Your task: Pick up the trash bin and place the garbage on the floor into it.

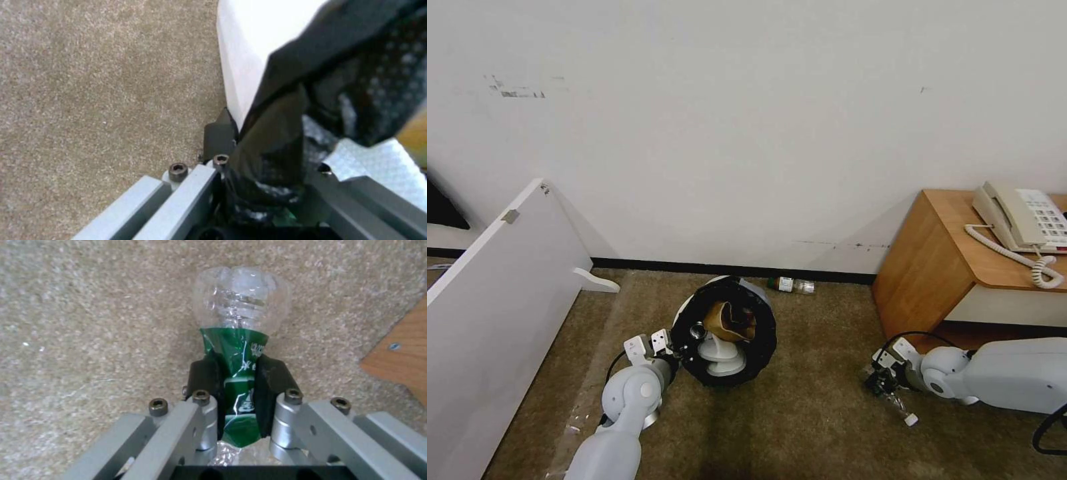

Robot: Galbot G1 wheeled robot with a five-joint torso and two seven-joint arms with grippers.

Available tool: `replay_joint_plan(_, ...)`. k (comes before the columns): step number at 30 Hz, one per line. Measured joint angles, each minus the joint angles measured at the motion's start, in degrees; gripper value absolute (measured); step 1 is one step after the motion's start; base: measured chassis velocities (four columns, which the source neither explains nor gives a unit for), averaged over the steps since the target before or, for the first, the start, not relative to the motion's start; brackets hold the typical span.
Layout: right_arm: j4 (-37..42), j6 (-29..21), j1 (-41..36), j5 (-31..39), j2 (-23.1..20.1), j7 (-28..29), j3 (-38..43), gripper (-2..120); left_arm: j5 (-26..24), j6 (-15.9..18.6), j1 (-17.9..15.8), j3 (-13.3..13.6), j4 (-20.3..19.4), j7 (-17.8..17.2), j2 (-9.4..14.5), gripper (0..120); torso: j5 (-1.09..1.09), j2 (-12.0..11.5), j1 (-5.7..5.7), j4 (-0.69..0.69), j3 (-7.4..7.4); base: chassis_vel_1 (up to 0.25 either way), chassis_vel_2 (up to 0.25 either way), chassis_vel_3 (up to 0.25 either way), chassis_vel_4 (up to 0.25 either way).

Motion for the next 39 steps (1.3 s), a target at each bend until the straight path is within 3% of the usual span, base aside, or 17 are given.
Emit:
replay_joint_plan(13,7.52,-1.52,0.82,1.88,3.61,4.56,2.59,12,1.56,-0.03,0.11,0.45,0.24,0.3,-0.37,0,0.02,0.0,0.0,-0.02,0.0,0.0,0.0,0.0,0.0)
replay_joint_plan(29,18.16,-2.55,18.55,3.75,12.15,6.33,-7.13,12,1.99,0.61,0.29,0.44,-0.48,0.21,0.24,0,-0.01,0.0,0.0,0.0,-0.01,0.0,0.0,0.0,0.0)
replay_joint_plan(33,23.67,-3.42,24.89,2.95,17.13,6.65,-8.77,12,0.91,1.55,0.3,0.64,-1.76,-0.79,1.49,0,0.0,0.0,0.0,-0.01,-0.01,0.0,0.0,0.0,0.0)
replay_joint_plan(37,26.26,-3.64,27.27,2.23,19.42,6.77,-8.55,12,-0.38,2.17,0.33,0.72,-2.48,-1.49,2.48,0,0.0,0.0,0.0,-0.01,-0.01,0.0,0.0,0.0,0.0)
replay_joint_plan(39,29.47,-3.75,29.98,1.17,22.46,6.8,-7.43,12,-3.7,3.25,0.34,0.73,-3.99,-3.27,4.24,0,0.0,0.0,0.0,0.01,-0.01,0.0,0.0,0.0,0.0)
